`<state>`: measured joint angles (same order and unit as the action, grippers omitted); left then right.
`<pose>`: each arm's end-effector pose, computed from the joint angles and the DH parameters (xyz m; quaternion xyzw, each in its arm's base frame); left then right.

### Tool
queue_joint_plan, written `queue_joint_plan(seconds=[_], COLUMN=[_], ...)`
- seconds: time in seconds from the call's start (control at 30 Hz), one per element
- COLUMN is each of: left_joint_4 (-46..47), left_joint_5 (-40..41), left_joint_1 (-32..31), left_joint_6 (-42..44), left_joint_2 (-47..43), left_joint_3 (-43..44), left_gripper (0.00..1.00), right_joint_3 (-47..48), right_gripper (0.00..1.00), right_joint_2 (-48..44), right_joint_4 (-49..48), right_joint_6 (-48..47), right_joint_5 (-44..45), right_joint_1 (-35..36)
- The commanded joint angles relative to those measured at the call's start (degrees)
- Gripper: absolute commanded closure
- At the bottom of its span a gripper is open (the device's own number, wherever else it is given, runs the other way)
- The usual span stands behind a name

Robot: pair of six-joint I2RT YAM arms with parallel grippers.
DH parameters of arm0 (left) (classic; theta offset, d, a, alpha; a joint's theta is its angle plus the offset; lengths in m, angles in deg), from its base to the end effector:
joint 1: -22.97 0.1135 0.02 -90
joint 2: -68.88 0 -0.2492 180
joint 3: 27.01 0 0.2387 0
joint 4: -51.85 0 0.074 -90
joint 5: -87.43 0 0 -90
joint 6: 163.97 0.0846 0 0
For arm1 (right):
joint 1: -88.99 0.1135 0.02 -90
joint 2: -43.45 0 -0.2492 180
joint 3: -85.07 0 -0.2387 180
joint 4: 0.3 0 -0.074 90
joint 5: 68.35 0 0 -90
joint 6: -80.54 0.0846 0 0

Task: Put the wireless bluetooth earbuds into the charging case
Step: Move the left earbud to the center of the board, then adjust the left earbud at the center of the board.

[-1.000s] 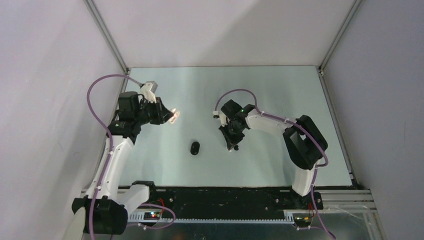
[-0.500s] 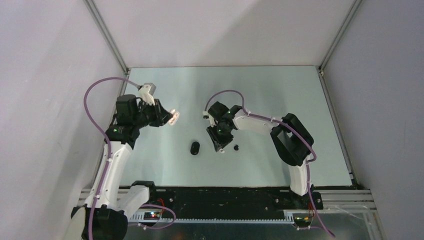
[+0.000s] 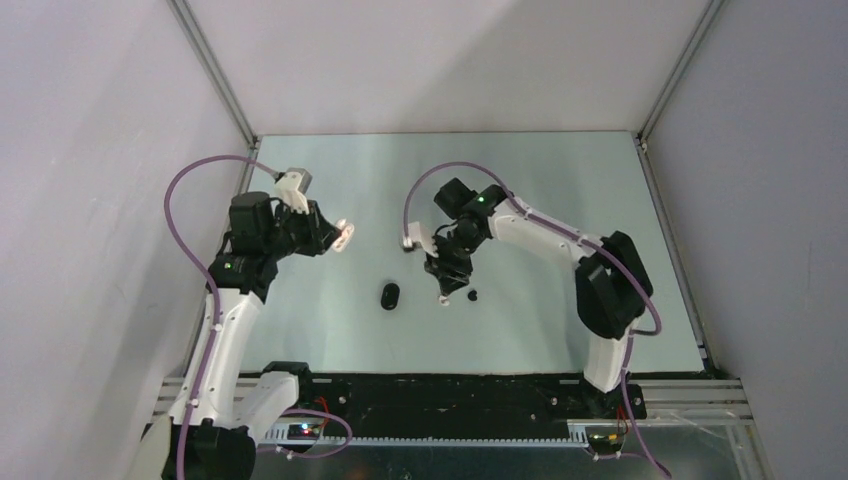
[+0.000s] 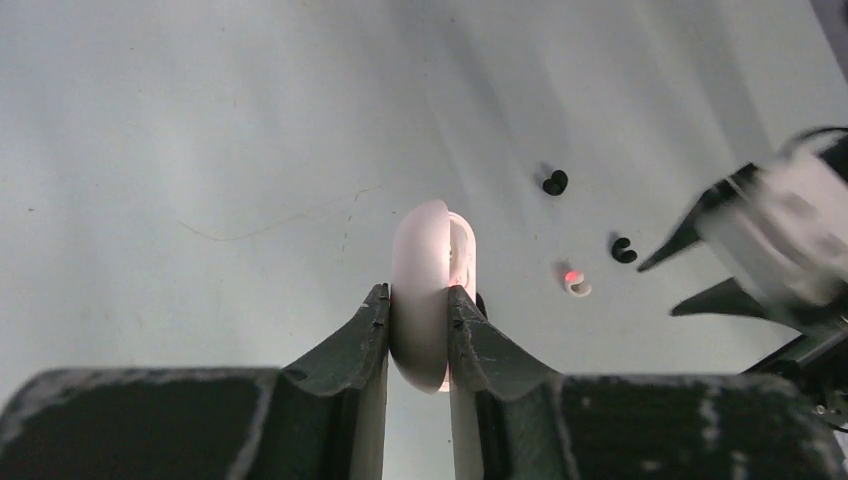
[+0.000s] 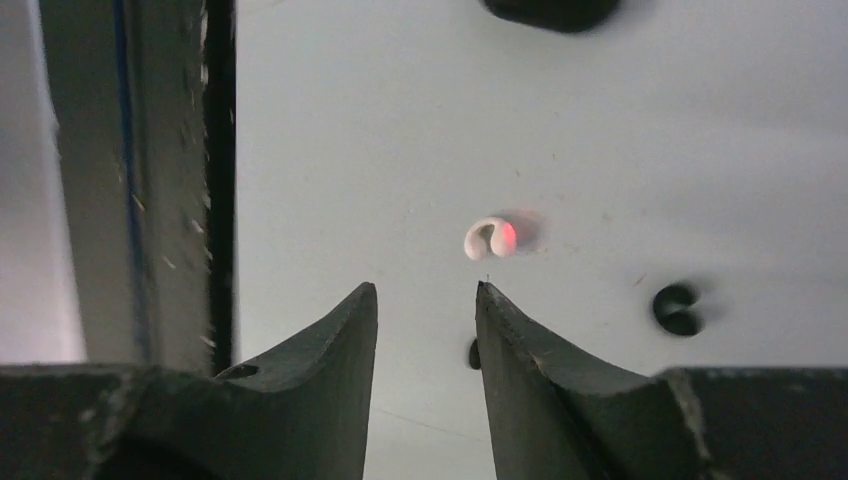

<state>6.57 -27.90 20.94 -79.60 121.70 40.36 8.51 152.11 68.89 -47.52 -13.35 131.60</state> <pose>0.2284 -0.0443 0.2951 0.0817 0.8510 -0.2224 0.4686 0.2438 0.2902 0.1899 -0.6427 0.6939 0.3028 0.1174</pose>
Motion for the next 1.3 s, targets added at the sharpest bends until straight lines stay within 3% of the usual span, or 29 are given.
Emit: queue_joint_plan(seconds=[0.0, 0.13, 0.37, 0.77, 1.27], left_joint_4=[-0.1, -0.4, -0.7, -0.6, -0.7], left_joint_5=[1.2, 1.4, 1.9, 1.9, 1.8], left_joint_1=[-0.3, -0.3, -0.2, 0.0, 1.1], left_joint_6=[4.3, 5.3, 5.5, 5.4, 4.8], left_joint_2=[-1.3, -1.3, -2.2, -2.5, -1.9], left_joint_3=[-0.1, 0.0, 0.1, -0.7, -0.7], left_gripper=[1.00, 1.00, 1.00, 1.00, 1.00], right_joint_3=[-4.4, -8.2, -8.4, -8.3, -8.4], right_gripper=[0.55, 0.60, 0.65, 0.70, 0.68], right_joint_2=[-6.5, -7.4, -4.3, 0.9, 3.9], right_joint_4=[7.2, 3.4, -1.4, -3.6, -3.4], right_joint_6=[-50.1, -63.1, -72.1, -78.9, -81.9], right_joint_5=[-2.8, 2.1, 4.9, 9.1, 10.9], right_joint_1=[2.4, 4.6, 8.1, 7.9, 5.9])
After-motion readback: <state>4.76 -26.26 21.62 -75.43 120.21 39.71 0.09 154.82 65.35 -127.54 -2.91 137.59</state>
